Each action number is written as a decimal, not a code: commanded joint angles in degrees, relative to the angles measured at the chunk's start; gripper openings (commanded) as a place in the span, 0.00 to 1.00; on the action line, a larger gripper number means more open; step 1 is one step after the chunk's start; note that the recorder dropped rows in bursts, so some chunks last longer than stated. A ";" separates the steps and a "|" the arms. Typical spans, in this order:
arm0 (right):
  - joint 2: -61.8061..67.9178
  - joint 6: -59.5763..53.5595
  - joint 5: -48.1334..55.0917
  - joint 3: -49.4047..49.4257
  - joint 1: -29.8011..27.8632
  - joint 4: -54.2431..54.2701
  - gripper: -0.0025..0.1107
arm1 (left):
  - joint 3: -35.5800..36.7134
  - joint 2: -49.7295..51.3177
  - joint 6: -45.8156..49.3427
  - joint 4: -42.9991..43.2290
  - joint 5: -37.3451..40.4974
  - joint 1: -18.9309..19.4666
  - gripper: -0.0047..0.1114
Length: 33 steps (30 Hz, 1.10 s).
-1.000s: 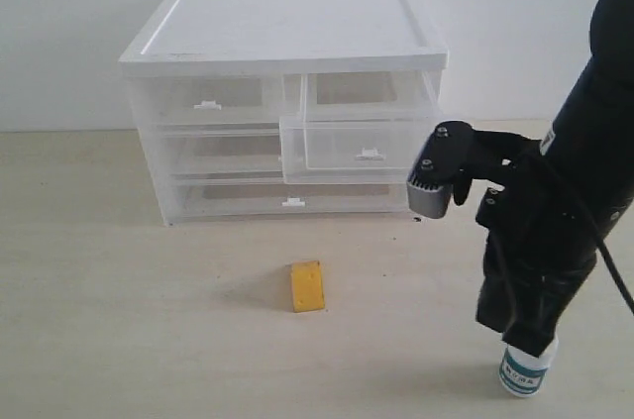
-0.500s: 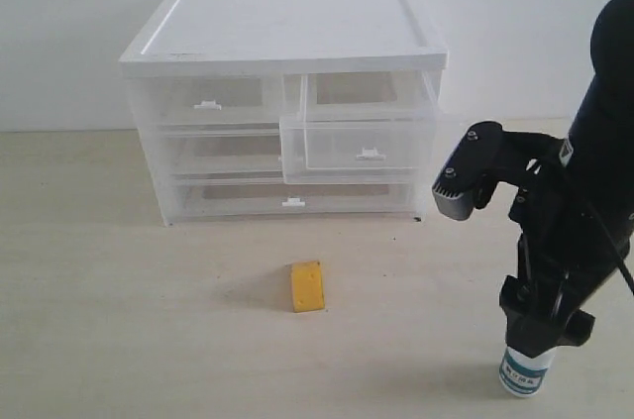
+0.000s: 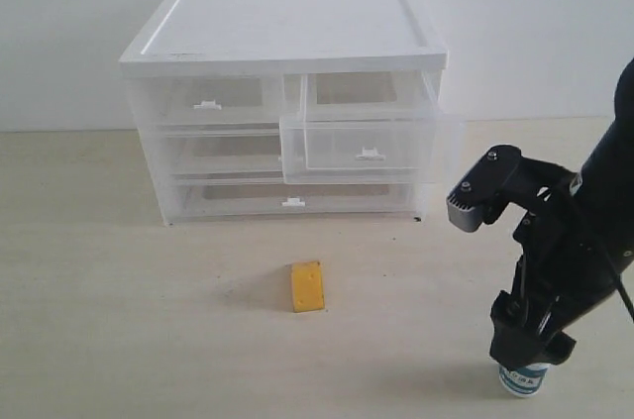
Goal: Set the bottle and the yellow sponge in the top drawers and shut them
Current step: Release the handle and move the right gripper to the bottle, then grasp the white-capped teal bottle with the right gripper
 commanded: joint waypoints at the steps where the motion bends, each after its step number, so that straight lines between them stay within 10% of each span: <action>1: 3.81 -0.62 -0.98 0.61 -0.26 -0.24 0.75 | 0.19 -0.20 0.21 -0.06 -0.19 0.15 0.12; 9: 8.52 -0.24 -3.18 0.61 -0.26 -1.56 0.73 | 0.19 -0.20 0.21 -0.06 -0.19 0.15 0.12; 16: 8.94 0.30 -2.72 0.61 -0.26 -3.41 0.45 | 0.19 -0.20 0.21 -0.06 -0.19 0.15 0.12; 20: 8.94 2.23 -2.70 0.61 -0.26 -6.75 0.02 | 0.19 -0.20 0.21 -0.06 -0.19 0.15 0.12; 33: -1.97 -5.64 2.57 -0.35 -0.26 -3.14 0.02 | 0.19 -0.20 0.21 -0.06 -0.19 0.15 0.12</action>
